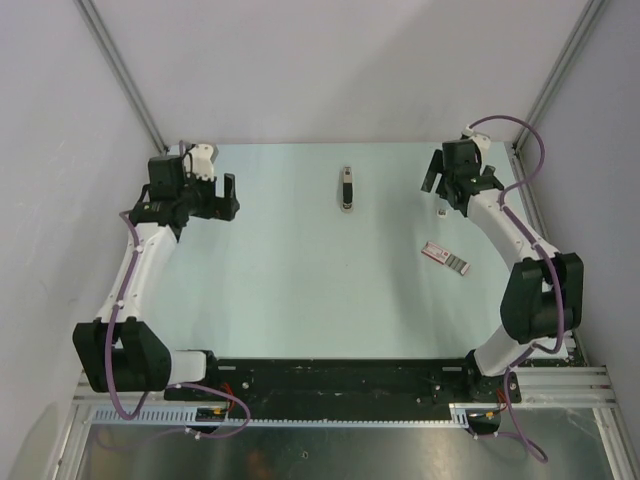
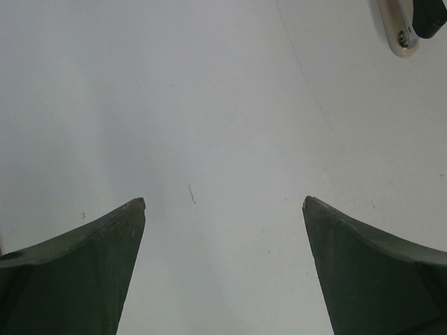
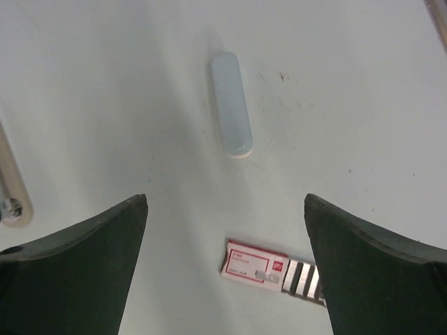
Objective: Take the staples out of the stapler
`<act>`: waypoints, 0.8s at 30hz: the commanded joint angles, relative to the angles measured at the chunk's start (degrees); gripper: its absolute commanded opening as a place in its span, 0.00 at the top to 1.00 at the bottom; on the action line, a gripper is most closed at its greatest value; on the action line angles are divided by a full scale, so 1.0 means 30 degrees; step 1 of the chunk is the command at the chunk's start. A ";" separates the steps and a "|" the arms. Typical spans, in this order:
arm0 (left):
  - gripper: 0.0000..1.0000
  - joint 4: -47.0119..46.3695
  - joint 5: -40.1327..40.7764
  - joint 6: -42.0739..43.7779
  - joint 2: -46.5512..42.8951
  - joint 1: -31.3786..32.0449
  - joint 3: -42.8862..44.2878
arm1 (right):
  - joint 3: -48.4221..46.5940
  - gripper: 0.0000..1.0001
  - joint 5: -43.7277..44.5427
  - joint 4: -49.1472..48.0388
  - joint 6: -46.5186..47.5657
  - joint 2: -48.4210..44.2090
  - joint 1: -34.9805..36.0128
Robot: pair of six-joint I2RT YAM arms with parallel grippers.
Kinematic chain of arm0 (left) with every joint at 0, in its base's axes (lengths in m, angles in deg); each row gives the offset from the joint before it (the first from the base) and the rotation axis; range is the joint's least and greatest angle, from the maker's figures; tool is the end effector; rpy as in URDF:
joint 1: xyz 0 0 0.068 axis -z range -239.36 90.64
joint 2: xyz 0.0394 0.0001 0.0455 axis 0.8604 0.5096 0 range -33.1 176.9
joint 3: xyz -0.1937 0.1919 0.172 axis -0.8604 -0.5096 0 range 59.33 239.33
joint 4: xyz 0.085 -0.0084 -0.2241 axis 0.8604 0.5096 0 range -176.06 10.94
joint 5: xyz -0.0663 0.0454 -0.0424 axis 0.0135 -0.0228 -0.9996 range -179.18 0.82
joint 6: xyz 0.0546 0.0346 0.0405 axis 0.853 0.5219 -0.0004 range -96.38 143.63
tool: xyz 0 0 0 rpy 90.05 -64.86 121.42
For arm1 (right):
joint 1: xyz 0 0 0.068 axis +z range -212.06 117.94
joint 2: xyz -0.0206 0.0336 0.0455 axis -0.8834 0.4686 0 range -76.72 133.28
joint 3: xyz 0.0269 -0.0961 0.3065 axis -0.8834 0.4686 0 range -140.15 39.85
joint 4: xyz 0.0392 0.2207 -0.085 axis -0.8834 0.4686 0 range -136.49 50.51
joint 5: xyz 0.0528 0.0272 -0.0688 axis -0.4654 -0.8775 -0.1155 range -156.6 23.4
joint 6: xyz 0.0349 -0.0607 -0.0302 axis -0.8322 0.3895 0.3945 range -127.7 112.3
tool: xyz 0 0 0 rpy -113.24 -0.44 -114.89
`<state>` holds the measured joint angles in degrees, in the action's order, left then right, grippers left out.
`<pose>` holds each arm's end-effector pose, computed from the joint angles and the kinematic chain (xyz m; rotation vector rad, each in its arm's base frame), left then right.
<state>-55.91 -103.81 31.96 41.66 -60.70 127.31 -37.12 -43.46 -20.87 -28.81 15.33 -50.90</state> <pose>0.2739 -0.0099 0.3687 0.2743 2.1802 -0.1882 0.3602 0.0452 0.3415 0.3982 2.1822 -0.1527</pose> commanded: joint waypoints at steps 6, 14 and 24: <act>0.00 0.0607 -0.0633 -0.0853 0.0128 -0.0168 0.0797 | -0.2152 0.01 -0.0134 -0.1295 0.0719 0.3396 -0.2177; 0.00 0.0801 -0.0374 -0.0295 -0.0248 -0.0201 0.0329 | -0.4398 0.01 0.0947 -0.0084 0.0576 0.6844 -0.2678; 0.01 0.0815 -0.0714 -0.0350 -0.0272 -0.0207 0.0058 | -0.5931 0.09 -0.1857 -0.0104 0.0849 0.8570 -0.3228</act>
<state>-53.33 -104.45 31.29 41.97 -60.88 127.64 -50.36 -45.56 -21.46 -27.06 38.78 -59.64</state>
